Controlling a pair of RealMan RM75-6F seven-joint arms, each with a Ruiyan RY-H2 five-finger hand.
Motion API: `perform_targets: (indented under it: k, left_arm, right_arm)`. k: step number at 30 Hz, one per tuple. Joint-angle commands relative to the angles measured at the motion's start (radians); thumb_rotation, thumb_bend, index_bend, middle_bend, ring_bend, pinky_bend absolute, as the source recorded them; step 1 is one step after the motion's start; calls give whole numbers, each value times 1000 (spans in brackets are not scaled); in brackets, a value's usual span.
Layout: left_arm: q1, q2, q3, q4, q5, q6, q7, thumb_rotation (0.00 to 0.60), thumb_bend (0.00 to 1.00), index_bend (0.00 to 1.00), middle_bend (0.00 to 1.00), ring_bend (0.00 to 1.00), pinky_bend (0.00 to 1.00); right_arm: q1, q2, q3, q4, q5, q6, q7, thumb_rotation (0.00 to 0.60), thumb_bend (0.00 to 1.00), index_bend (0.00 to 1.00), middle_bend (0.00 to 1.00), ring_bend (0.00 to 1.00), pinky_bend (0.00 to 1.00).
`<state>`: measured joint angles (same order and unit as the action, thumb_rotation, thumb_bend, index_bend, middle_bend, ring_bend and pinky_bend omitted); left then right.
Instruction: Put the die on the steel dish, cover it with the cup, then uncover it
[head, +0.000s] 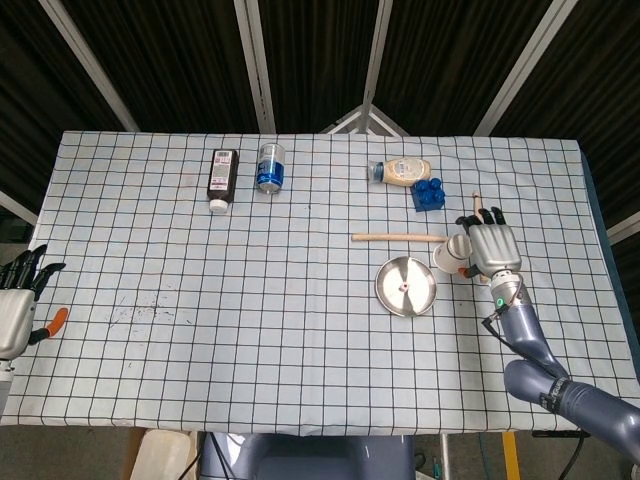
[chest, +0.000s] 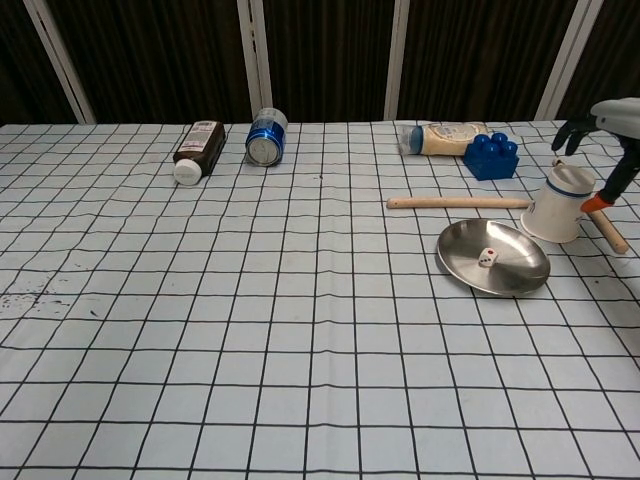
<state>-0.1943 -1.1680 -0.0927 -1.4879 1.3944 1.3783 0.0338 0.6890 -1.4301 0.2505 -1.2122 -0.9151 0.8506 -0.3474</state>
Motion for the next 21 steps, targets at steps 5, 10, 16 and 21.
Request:
perform_targets:
  k: [5,10,16,21]
  left_arm:
    - [-4,-4,0,3,-3,-8,7,600,467,208,0,0,99]
    - [-3,-5,0,2,-4,-7,10,600,467,213,0,0,98]
    - [-3,-5,-1,3,-5,-6,8,600,468,213,0,0,99]
    - [-4,-6,-1,4,-6,-8,9,600,467,215,0,0,98]
  right_arm:
    - [5,-18,-4,26,-18,5,19,600,151,345,313,130,0]
    - [10,-26,-8,34,-29,1,27,600,183,389,320,130,0]
    - [16,-37,-11,47,-30,-7,31,600,192,396,324,130,0]
    - [22,-44,-11,57,-33,-11,37,600,220,396,336,133,0]
